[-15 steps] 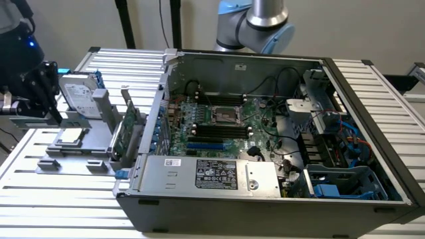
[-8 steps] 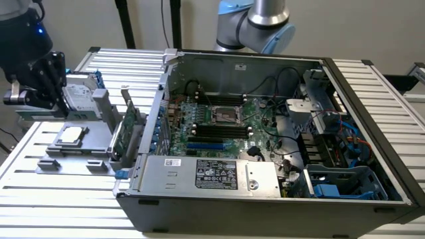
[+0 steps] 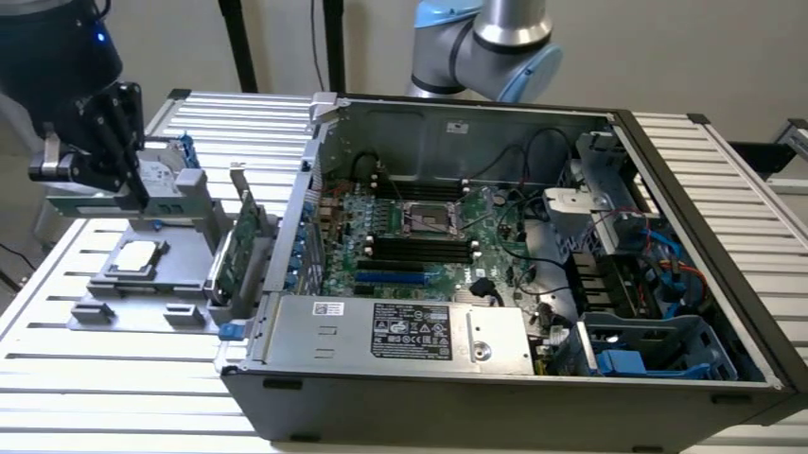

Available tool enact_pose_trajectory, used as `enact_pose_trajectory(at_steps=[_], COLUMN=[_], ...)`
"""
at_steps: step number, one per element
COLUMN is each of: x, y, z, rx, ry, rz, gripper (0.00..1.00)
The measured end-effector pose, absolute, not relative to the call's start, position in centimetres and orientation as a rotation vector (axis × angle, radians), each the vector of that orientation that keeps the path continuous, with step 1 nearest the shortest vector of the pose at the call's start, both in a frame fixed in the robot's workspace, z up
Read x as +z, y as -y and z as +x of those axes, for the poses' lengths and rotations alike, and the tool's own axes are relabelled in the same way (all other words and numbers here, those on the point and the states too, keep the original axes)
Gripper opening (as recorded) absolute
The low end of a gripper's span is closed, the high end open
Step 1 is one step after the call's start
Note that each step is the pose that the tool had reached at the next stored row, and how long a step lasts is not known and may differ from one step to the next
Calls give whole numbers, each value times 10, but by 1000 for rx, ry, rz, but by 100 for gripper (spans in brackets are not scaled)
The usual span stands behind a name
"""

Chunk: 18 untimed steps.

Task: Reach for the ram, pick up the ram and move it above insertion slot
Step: 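Pick up the ram and move it above insertion slot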

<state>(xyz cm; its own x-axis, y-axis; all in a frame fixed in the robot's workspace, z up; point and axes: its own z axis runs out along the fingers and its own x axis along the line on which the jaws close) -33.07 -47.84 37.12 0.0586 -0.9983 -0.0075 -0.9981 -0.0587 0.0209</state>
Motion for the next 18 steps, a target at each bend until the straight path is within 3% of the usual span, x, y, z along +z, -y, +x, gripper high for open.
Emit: enact_pose_trajectory(at_steps=[18], x=[396], y=[469], z=[-280], rx=[-34], ry=[2150], rz=[2280], gripper=[13])
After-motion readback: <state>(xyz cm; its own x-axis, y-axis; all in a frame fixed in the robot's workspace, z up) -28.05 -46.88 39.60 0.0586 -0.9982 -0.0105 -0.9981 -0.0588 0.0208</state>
